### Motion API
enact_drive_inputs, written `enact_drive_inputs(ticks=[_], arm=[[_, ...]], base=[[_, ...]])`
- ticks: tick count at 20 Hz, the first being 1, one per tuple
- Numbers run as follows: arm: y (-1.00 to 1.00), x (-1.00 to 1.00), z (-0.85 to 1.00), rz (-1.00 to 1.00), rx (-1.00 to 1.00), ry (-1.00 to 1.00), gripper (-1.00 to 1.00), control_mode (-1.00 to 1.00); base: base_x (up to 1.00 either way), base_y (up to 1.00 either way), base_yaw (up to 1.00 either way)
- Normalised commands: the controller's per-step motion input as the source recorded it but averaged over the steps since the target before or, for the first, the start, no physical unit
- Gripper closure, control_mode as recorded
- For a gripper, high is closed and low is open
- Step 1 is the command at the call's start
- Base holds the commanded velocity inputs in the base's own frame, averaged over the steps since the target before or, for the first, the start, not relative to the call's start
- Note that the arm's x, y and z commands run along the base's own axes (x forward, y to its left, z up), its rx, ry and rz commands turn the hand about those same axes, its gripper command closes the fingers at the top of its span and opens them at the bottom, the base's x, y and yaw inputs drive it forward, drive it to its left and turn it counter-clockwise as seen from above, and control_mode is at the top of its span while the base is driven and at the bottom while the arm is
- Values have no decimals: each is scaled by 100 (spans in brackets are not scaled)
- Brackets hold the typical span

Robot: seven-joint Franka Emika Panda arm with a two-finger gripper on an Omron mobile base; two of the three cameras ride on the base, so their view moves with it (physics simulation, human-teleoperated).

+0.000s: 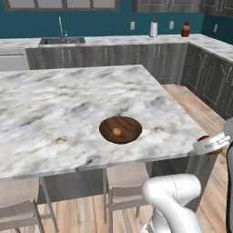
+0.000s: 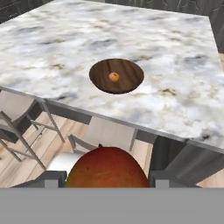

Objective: Retrieve the tangerine and mango from the fridge and place them into the bowl on the dining table.

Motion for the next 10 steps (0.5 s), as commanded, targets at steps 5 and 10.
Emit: enact_drive_inputs(ticks=[5,10], arm=[[0,0,0,0,0,0,100,100],[3,28,-5,1,0,1,100,-100]], base=[[69,0,7],[31,0,0]])
